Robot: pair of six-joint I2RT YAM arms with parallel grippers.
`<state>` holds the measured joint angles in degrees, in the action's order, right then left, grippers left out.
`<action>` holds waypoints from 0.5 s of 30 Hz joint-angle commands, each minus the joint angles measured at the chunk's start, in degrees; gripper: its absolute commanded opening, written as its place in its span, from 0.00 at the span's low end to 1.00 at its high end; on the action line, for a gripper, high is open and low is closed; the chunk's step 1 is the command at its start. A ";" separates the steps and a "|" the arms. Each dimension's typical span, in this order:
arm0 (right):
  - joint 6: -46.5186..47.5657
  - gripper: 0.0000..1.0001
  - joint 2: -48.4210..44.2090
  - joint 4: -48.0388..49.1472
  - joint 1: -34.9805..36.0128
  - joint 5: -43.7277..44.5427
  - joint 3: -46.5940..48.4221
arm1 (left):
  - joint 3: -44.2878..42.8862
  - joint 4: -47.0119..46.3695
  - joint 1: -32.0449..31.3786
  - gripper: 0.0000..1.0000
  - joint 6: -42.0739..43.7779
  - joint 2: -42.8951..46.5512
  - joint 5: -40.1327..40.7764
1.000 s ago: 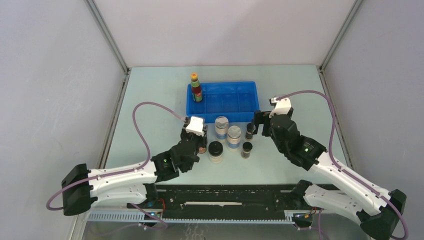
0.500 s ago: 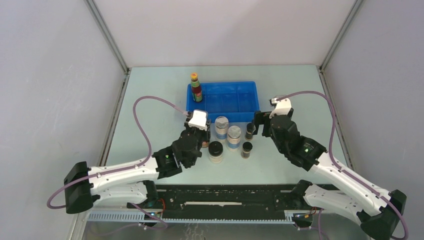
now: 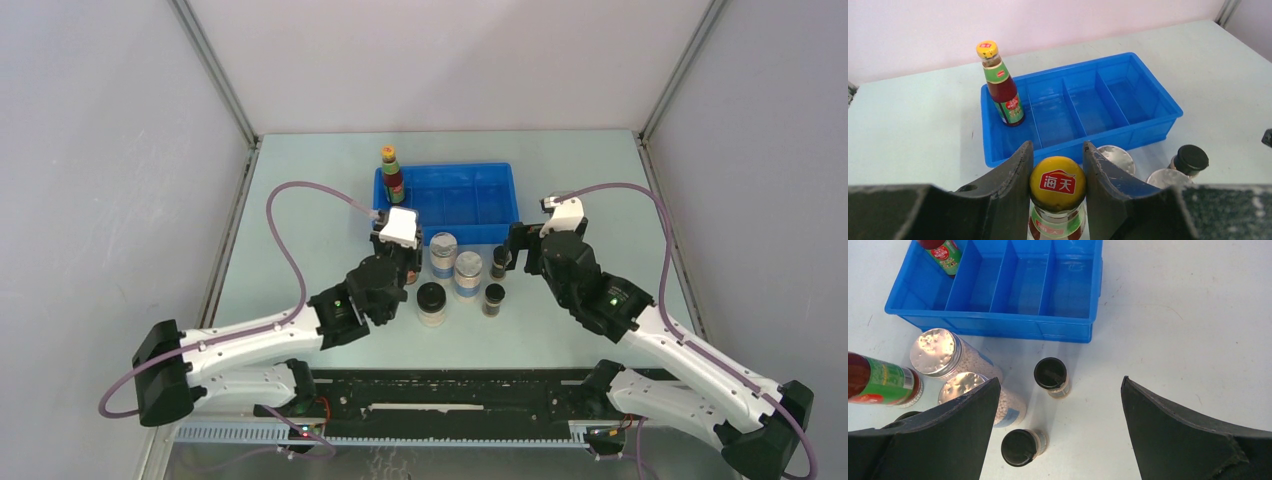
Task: Organize the condiment bottles
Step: Pick up the bottle from the center of the board.
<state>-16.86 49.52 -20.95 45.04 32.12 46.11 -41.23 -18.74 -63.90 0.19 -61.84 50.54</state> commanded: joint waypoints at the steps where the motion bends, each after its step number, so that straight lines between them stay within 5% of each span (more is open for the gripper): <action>1: -0.89 0.99 -0.82 0.56 0.01 0.93 -0.05 | -6.86 -6.69 2.03 0.00 2.20 0.52 -0.60; 15: -0.80 0.99 -0.21 0.91 0.01 0.92 -0.05 | -13.52 -5.93 10.86 0.00 3.29 -2.36 -6.00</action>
<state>-16.86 49.52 -20.93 45.04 32.12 46.11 -48.56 -18.72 -55.22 2.07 -64.71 46.78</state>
